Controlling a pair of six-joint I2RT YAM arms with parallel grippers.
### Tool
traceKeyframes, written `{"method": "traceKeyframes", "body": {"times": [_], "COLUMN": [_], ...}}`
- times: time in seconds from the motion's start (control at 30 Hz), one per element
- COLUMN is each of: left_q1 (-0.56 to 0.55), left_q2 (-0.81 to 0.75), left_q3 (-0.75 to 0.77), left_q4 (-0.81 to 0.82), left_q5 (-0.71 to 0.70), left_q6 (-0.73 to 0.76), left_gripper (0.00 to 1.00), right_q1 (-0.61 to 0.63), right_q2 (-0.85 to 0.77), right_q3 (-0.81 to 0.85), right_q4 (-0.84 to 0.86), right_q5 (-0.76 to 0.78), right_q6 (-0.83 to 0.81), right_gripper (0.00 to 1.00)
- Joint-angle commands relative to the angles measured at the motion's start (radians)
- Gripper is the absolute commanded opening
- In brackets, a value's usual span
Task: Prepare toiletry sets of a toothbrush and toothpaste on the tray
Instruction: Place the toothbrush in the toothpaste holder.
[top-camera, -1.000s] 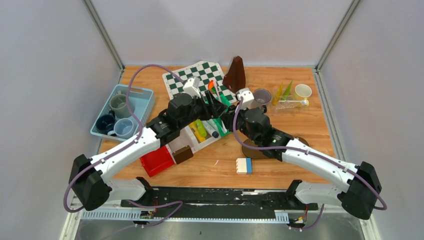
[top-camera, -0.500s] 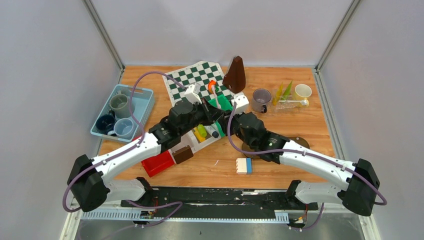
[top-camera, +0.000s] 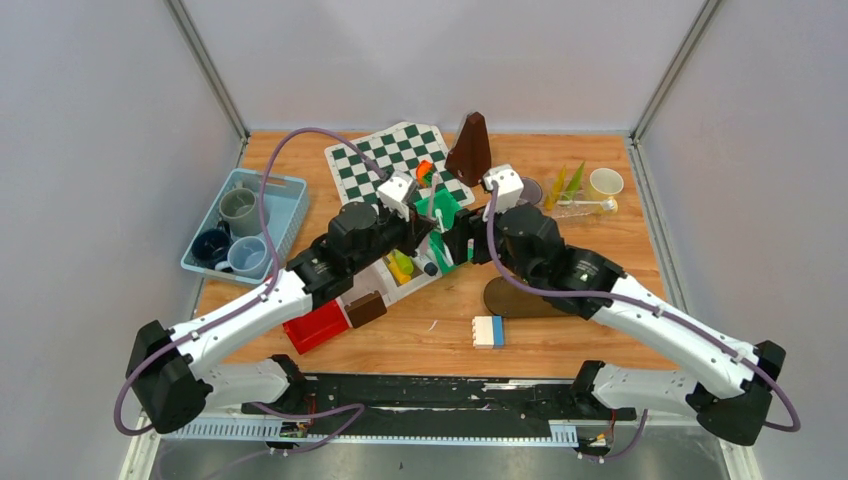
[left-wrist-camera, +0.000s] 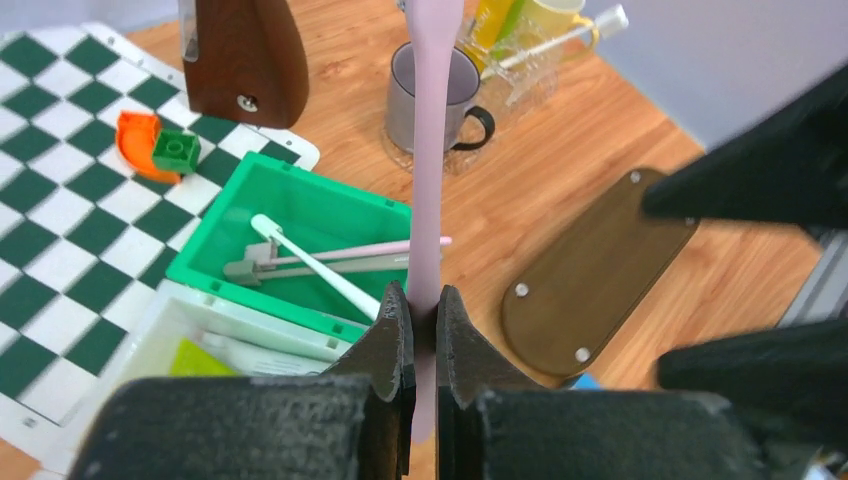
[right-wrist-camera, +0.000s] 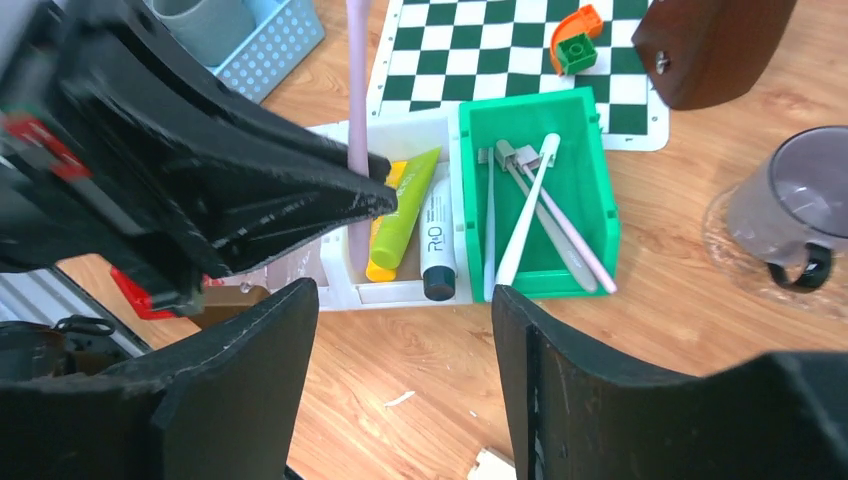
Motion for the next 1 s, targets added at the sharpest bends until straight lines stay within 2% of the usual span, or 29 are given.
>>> {"method": "traceKeyframes", "body": {"times": [0.0, 0.17, 0.5, 0.7, 0.97], "left_q1": [0.001, 0.002, 0.001, 0.001, 0.001], "left_q2": [-0.034, -0.020, 0.050, 0.137, 0.199], "left_q3": [0.041, 0.119, 0.282, 0.375, 0.459], "left_q4": [-0.030, -0.168, -0.502, -0.654, -0.774], "left_q5": [0.156, 0.307, 0.608, 0.694, 0.718], "left_q6": [0.280, 0.457, 0.670, 0.741, 0.809], "left_gripper": [0.00, 0.00, 0.00, 0.00, 0.00], "right_q1": [-0.017, -0.023, -0.023, -0.023, -0.023], "right_q2": [-0.050, -0.112, -0.275, -0.310, -0.276], "right_q3": [0.153, 0.202, 0.178, 0.161, 0.114], "right_q4": [-0.185, -0.238, -0.273, -0.271, -0.270], "right_q5": [-0.038, -0.104, -0.214, -0.312, -0.459], "right_q6": [-0.045, -0.185, -0.430, -0.602, -0.833], "right_gripper": [0.66, 0.66, 0.67, 0.66, 0.57]}}
